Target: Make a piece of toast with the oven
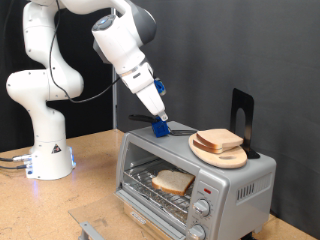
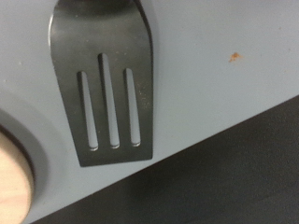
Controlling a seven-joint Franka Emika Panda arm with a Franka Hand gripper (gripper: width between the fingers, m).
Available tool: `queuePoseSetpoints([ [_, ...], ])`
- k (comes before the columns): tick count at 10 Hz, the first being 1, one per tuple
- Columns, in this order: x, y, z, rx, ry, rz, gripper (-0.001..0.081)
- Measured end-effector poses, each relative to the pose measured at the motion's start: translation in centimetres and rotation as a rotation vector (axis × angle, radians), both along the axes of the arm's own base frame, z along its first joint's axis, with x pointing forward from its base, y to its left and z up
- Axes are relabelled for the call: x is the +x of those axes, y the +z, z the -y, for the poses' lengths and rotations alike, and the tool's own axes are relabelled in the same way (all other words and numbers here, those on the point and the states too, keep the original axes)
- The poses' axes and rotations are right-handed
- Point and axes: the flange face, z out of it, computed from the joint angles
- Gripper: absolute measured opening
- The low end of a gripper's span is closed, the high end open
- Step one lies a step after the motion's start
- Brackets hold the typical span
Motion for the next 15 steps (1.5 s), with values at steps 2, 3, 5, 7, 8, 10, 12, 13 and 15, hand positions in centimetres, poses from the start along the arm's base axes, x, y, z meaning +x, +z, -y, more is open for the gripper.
queuePoseSetpoints([
  [2,0.2,1.6,1.6,0.071,-0.012,0.049,0.0808],
  [3,0.1,2.8,2.9,0.113,-0.014,0.082,0.0808],
  [5,-0.5,5.0,5.5,0.167,-0.027,0.115,0.0808],
  [7,-1.2,6.4,7.6,0.21,-0.041,0.118,0.0808],
  [8,-1.2,6.3,7.5,0.208,-0.041,0.117,0.0808],
  [10,-1.5,5.8,8.9,0.216,-0.057,0.132,0.0808],
  [12,-2.3,4.7,12.4,0.216,-0.093,0.143,0.0808],
  [13,-2.8,4.3,14.0,0.211,-0.099,0.139,0.0808],
  [15,-3.9,4.0,17.4,0.227,-0.078,0.146,0.0808],
])
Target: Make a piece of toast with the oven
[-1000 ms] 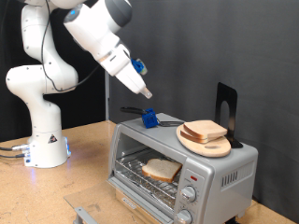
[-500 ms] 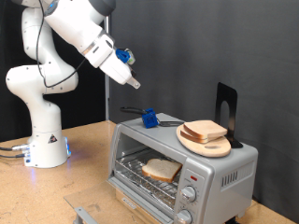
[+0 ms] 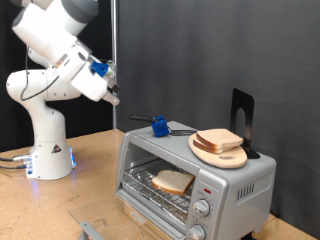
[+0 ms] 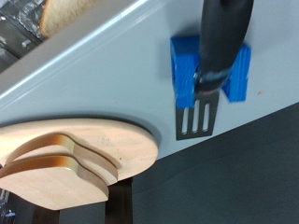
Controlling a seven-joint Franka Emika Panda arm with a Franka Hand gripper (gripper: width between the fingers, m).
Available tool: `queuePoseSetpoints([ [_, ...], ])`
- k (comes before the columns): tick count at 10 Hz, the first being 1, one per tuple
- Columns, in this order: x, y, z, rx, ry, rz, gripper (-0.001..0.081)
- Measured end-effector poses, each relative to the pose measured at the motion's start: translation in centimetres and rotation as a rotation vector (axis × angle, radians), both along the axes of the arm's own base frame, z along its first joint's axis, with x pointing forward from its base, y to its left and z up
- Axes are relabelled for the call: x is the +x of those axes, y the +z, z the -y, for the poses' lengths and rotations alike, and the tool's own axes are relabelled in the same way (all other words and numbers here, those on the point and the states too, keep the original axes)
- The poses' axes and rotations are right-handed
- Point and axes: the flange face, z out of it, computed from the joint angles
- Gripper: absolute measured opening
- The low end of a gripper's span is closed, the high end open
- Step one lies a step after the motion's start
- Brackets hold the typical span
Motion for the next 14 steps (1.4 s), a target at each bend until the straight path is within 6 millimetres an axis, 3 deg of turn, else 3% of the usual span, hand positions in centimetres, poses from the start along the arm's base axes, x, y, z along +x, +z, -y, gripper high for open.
queuePoseSetpoints([
  [4,-2.9,-0.3,6.6,0.026,0.004,0.066,0.0808],
  [6,-3.3,-0.4,7.0,0.033,0.009,0.052,0.0808],
  [8,-3.9,-0.8,6.7,0.135,0.105,-0.127,0.0808],
  [10,-1.9,-2.8,9.9,0.007,0.009,0.067,0.0808],
  [12,-1.5,-4.9,11.7,-0.105,-0.036,0.261,0.0808],
  [14,-1.9,-4.8,10.7,-0.009,0.001,0.101,0.0808],
])
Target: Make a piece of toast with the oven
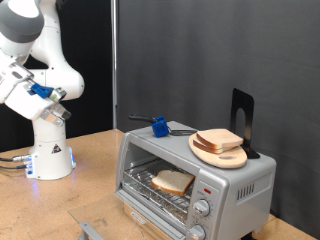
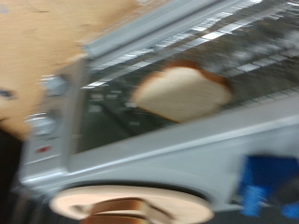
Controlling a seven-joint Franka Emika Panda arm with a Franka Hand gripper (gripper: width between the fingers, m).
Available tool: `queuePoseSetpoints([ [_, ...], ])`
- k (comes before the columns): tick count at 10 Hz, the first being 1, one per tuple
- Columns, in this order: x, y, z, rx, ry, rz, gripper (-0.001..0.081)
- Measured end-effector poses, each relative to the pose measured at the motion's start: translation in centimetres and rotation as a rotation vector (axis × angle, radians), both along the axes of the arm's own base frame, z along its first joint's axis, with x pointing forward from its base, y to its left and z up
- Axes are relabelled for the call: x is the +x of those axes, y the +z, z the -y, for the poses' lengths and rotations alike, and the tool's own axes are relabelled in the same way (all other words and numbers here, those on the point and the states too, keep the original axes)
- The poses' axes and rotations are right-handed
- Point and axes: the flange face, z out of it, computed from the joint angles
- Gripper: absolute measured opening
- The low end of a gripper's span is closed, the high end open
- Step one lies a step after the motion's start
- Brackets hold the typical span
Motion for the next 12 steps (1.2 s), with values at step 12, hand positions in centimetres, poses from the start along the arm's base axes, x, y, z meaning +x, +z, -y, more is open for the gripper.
queuePoseSetpoints([
  [12,0.0,-0.1,0.0,-0.207,0.376,-0.187,0.0808],
])
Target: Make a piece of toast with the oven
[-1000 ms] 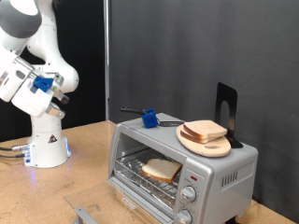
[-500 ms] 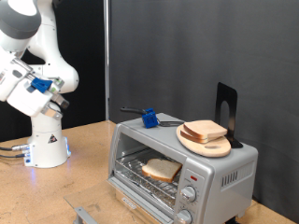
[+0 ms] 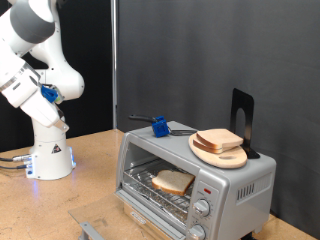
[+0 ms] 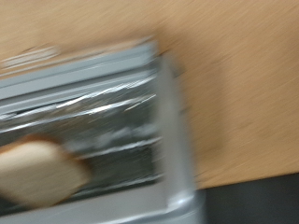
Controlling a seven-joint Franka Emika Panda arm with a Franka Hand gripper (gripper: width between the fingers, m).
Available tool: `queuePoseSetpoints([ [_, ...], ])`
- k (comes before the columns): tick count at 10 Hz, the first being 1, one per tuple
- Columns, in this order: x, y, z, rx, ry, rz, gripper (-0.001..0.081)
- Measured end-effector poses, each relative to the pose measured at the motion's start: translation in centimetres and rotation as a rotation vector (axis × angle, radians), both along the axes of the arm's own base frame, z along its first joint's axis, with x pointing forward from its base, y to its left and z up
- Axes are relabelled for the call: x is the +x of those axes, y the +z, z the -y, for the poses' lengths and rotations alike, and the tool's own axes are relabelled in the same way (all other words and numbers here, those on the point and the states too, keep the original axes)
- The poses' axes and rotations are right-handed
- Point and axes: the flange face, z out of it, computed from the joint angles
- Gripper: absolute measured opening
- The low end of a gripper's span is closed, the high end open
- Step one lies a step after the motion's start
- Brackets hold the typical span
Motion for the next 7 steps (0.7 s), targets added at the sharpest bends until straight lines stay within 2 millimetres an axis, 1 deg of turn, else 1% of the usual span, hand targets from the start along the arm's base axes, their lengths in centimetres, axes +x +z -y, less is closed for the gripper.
queuePoseSetpoints([
  [1,0.7,-0.3,0.4,-0.021,0.069,-0.065,0.0808],
  [2,0.9,-0.3,0.3,-0.002,0.033,-0.035,0.0808],
  [3,0.8,-0.5,0.1,0.054,-0.036,-0.034,0.0808],
  [5,-0.2,-1.4,-0.1,0.168,-0.162,-0.089,0.0808],
  [7,-1.4,-2.7,-0.6,0.259,-0.255,-0.194,0.0808],
])
